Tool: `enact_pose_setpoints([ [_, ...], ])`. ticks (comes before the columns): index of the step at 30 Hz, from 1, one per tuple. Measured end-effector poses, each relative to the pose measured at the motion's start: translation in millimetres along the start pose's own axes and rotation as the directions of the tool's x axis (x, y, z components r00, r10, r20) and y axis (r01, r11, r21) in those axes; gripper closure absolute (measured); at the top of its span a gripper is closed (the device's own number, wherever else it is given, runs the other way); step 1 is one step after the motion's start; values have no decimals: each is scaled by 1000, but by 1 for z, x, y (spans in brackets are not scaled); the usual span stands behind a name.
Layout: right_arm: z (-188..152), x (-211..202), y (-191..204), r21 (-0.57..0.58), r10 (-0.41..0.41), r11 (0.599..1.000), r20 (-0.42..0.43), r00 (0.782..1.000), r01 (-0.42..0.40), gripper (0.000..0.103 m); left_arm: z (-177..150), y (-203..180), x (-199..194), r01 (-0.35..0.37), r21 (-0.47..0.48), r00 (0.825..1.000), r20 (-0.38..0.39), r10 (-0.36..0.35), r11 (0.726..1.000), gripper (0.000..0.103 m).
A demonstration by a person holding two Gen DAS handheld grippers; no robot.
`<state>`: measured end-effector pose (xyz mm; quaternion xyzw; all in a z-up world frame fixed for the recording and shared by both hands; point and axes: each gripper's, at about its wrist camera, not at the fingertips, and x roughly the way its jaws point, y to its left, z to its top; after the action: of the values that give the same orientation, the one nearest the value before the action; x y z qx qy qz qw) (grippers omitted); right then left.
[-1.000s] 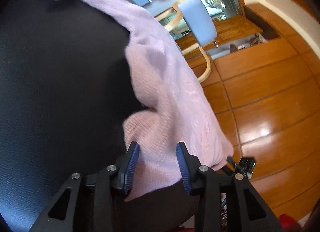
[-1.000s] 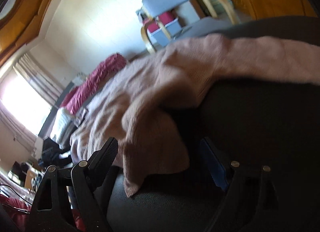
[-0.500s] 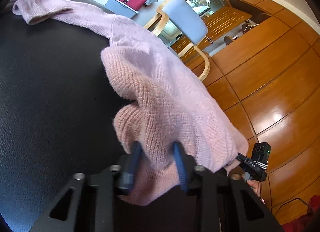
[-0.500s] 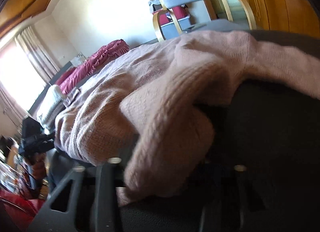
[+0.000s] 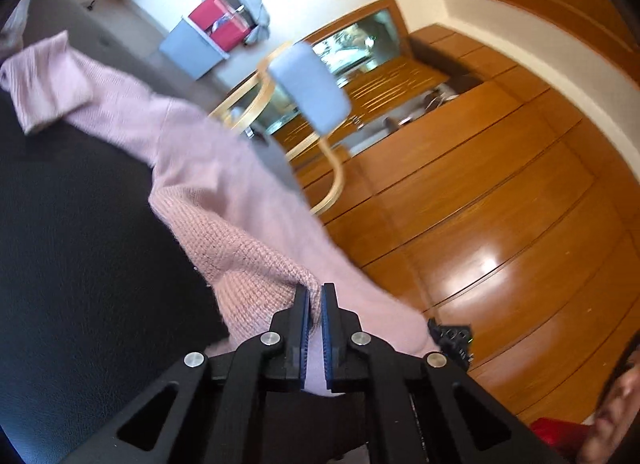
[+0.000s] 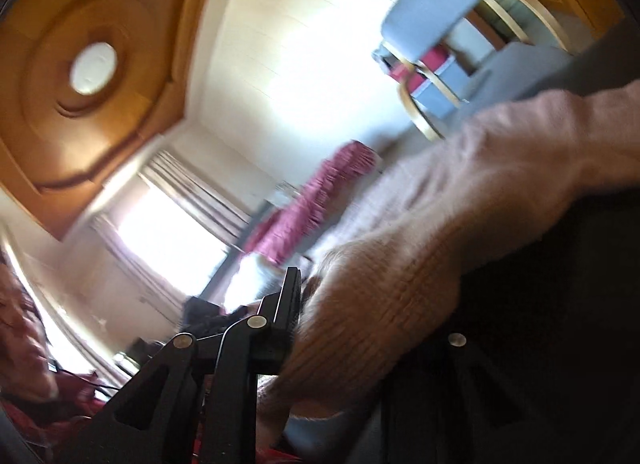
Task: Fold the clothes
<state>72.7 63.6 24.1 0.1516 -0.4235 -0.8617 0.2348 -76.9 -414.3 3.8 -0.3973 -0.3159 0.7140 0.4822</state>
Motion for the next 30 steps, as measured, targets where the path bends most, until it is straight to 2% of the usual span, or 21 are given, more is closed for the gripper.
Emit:
enact_pose_setpoints([
  [2,1,-4,2,1,-7,1000,6,1000,7,83,7,-1,-3,5,-6,1000,17,-5,1000,99],
  [3,2,-6,2,1,-17,1000,7,1000,17,83,8,2,-3,-20,-15,1000,18,20,1000,99],
  [6,2,-12,-12,46,-94,995,0,996,94,83,2,22,10,-164,-63,986,-9,164,984,97],
  [8,-4,-14,-34,97,-217,971,-21,976,218,82,-3,49,22,-307,-113,952,-52,303,945,90],
  [10,-16,-12,-53,115,-318,939,-77,945,325,81,-15,72,32,-372,-152,927,-118,357,916,87],
  [11,-22,-11,-60,119,-371,916,-107,922,382,75,-22,78,34,-362,-172,930,-134,342,916,87],
  [12,-28,-9,-65,117,-409,898,-131,903,423,69,-27,81,30,-325,-188,945,-109,309,927,85],
  [13,-31,-9,-67,113,-425,890,-145,894,441,55,-28,78,28,-319,-181,947,-100,306,930,84],
  [14,-33,-10,-67,108,-424,891,-150,893,441,45,-30,75,25,-316,-173,948,-91,304,933,80],
  [15,-34,-11,-66,103,-420,894,-154,895,437,44,-32,70,25,-315,-150,948,-98,303,937,74],
  [17,-36,-12,-61,86,-405,903,-148,902,420,27,-36,61,25,-305,-111,949,-126,291,946,69],
  [18,-37,-14,-57,77,-395,909,-149,907,409,23,-39,58,25,-295,-96,949,-146,280,951,68],
  [21,-40,-8,-57,61,-362,923,-187,913,379,20,-50,52,27,-218,-109,960,-200,194,970,64],
  [24,-47,10,-50,-17,-386,920,-225,895,392,20,-59,51,39,-205,-130,952,-259,166,970,59],
  [26,-56,21,-46,-54,-394,918,-251,884,393,20,-64,48,42,-207,-104,947,-270,173,973,59],
  [30,-64,52,-41,-138,-410,912,-269,871,387,20,-68,35,52,-230,-35,951,-223,216,973,57],
])
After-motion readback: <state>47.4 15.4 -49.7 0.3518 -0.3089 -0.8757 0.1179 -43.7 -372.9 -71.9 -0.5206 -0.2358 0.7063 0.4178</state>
